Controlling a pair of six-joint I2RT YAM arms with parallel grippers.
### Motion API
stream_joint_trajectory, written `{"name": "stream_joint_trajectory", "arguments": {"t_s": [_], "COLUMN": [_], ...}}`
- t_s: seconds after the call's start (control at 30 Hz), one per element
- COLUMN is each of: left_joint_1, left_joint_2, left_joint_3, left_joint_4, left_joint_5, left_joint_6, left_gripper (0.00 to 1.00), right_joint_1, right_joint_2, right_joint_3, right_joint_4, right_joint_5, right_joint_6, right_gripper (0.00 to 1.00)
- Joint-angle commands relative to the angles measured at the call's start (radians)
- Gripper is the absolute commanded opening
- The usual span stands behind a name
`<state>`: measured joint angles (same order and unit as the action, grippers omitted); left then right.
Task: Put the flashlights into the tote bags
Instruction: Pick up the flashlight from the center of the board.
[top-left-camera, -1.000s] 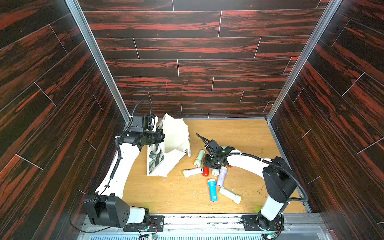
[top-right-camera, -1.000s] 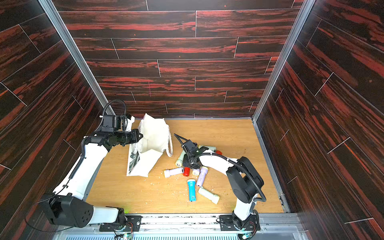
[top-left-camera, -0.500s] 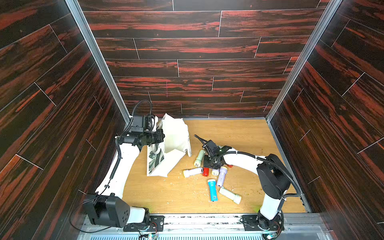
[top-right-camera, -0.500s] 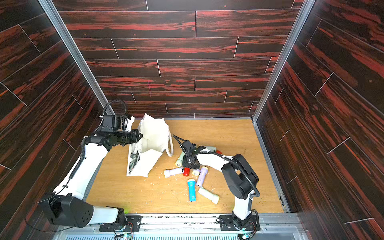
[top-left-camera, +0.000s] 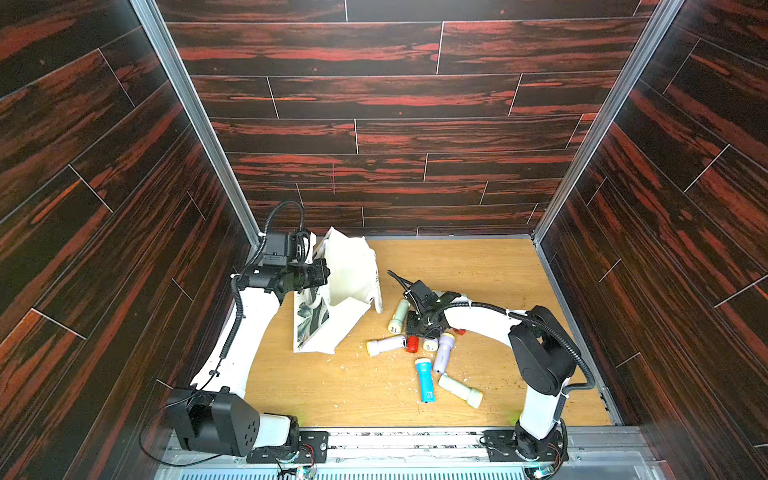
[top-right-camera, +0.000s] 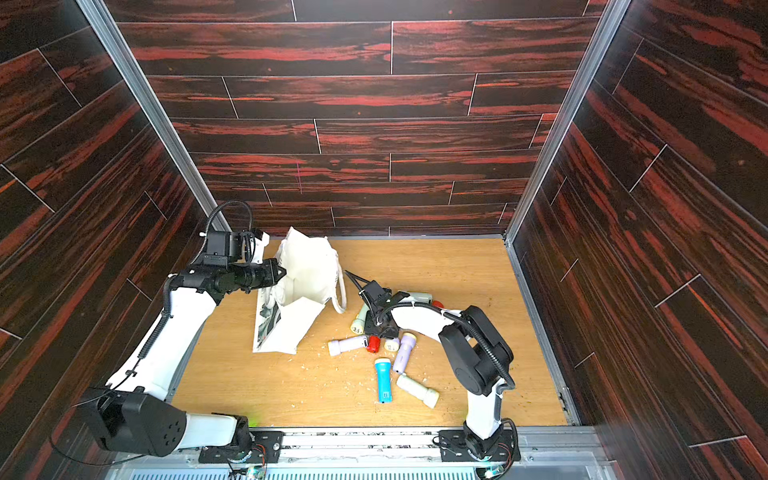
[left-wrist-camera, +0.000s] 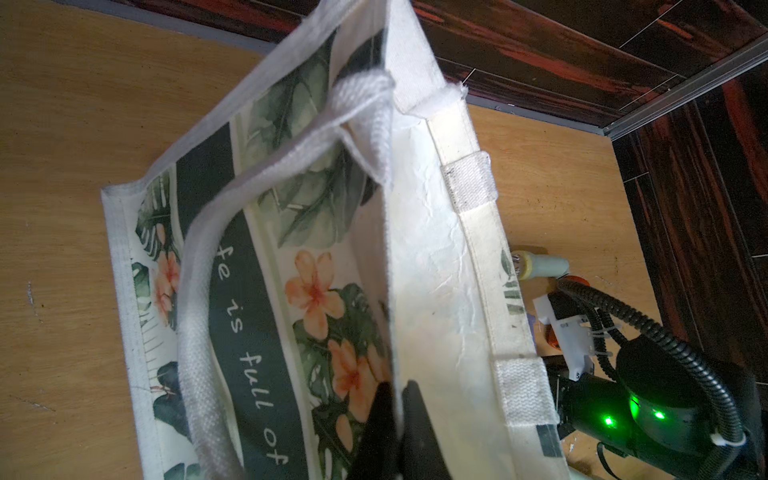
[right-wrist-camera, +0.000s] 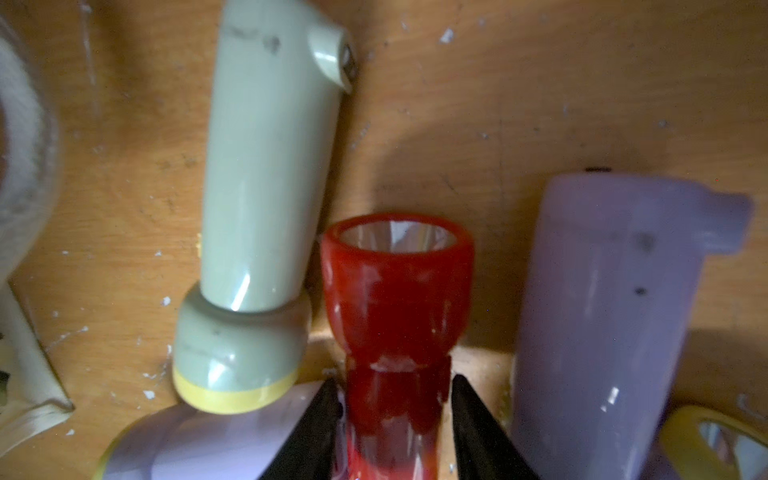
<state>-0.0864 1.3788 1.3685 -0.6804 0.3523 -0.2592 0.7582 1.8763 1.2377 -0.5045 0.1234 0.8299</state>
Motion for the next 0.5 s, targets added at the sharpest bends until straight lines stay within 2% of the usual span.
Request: {"name": "stream_joint_trajectory", "arguments": {"t_s": [0.0,0.23,0.47], "left_joint_1": [-0.006,-0.006,-0.006], "left_joint_2": [-0.042,-0.044,-0.053], "left_joint_3": [-0.017,-0.016,-0.026], "left_joint_4": [0.025,0.025,0.029], "left_joint_5": [0.009,0.009,0.005], "left_joint_6": [0.006,0.008,0.012], "left_gripper": [0.0,0.0,0.0], "right_joint_1": [0.005,0.005,0.004], "right_joint_2": [0.037,0.062,0.04], "right_joint_3": [0.009,0.028,0.022], "right_joint_4": [-0.013,-0.019,-0.029], "right_joint_5": [0.002,0.001,0.014], "right_joint_6": [0.015,0.006,0.015], "right_gripper": [0.44,0.44,0.32]}}
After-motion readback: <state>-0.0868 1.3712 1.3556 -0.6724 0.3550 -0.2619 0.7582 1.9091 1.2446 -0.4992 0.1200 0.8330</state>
